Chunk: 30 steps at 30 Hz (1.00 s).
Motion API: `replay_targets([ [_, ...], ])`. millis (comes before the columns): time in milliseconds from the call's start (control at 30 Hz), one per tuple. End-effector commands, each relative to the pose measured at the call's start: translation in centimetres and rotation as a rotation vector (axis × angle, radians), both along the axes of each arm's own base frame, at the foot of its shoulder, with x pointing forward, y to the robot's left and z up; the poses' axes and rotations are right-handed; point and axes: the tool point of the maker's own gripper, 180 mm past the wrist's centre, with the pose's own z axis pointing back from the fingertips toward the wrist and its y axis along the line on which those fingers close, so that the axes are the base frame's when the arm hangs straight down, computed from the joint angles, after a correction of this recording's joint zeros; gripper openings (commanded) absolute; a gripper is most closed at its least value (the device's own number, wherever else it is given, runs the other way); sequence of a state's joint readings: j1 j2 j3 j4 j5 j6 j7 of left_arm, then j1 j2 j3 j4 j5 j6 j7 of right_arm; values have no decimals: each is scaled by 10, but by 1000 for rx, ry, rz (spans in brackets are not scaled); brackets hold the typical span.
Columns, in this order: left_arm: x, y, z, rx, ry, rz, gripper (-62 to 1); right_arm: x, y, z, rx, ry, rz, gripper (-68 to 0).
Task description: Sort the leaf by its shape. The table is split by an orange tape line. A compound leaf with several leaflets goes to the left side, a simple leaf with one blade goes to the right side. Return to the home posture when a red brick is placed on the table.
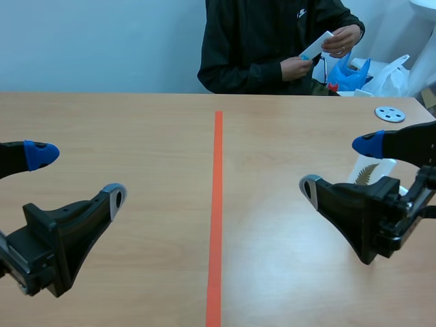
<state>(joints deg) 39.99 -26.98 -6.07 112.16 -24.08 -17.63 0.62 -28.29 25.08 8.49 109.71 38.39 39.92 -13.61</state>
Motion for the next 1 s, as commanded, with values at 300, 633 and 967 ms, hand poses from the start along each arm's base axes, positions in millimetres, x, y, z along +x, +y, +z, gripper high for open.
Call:
replay_targets([
  [300,2,-1,9,-18,-30,-1,14,4,0,8,23,-28,-3,4],
  [633,2,-1,9,-18,-29,-1,14,5,1,14,46,-55,-5,4],
  [967,2,-1,9,-18,-29,-1,14,5,1,14,45,-54,-5,4],
])
